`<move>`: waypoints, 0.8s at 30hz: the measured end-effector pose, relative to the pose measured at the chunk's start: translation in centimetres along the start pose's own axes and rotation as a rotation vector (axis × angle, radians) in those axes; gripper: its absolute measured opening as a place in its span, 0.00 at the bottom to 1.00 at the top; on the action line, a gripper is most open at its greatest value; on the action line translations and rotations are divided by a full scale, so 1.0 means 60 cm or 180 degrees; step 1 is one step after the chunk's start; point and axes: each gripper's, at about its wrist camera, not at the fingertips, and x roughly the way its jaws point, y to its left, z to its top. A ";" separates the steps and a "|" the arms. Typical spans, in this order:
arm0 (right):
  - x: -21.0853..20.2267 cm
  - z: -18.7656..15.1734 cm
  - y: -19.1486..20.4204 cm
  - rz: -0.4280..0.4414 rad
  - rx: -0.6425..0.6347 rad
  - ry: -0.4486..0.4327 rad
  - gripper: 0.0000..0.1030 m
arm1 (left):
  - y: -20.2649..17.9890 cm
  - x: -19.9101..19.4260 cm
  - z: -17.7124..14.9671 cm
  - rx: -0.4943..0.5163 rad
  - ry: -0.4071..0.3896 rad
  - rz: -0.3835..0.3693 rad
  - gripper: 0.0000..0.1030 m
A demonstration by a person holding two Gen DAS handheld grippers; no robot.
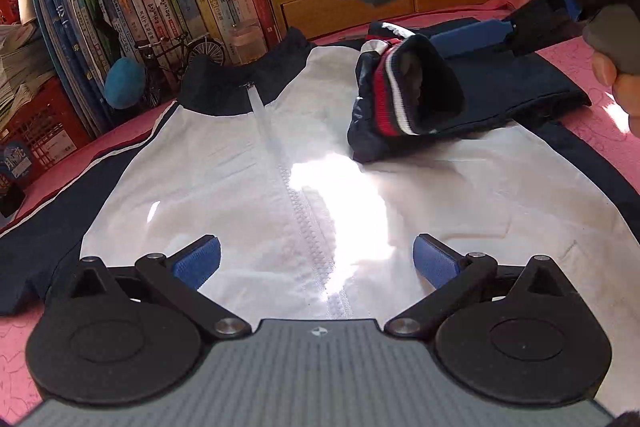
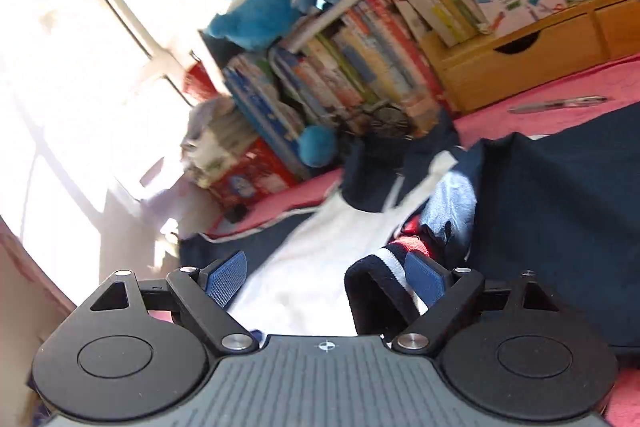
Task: Fold clothes
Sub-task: 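Fold the navy sleeve across the white jacket front with the right gripper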
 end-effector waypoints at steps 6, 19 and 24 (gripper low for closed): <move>-0.034 -0.002 0.005 -0.1126 -0.0537 -0.0213 0.91 | 0.009 -0.001 -0.008 0.0037 -0.0024 0.0029 1.00; -0.069 -0.110 -0.066 -0.2371 -0.1152 0.0181 0.91 | 0.088 0.000 0.054 -0.0193 -0.0385 0.0122 1.00; -0.064 -0.115 -0.077 -0.2476 -0.1084 0.0228 0.95 | 0.132 0.032 0.080 -0.0538 -0.0776 -0.0893 0.99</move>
